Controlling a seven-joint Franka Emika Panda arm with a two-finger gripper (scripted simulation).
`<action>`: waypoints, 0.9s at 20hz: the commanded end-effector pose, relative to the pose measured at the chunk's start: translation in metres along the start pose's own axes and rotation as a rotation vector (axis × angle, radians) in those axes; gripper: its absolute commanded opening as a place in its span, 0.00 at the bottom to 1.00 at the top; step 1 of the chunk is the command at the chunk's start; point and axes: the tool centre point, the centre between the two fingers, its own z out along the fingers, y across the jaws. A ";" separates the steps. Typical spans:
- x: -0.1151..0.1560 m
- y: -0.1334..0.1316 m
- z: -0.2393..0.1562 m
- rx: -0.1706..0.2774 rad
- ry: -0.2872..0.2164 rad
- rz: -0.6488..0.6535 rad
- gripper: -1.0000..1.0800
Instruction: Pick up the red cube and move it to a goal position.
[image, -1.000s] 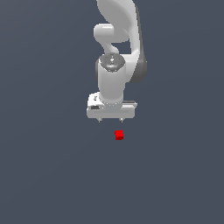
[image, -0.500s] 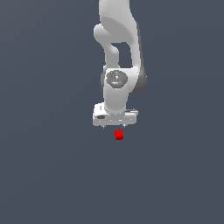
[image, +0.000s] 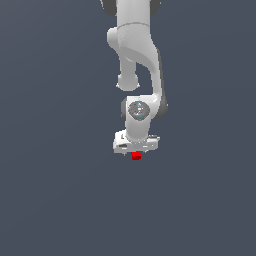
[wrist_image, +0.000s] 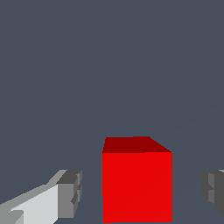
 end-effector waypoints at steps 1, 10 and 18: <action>0.001 -0.003 0.011 0.001 0.003 -0.008 0.96; 0.003 -0.005 0.017 0.002 0.003 -0.013 0.96; 0.003 -0.005 0.017 0.002 0.003 -0.013 0.00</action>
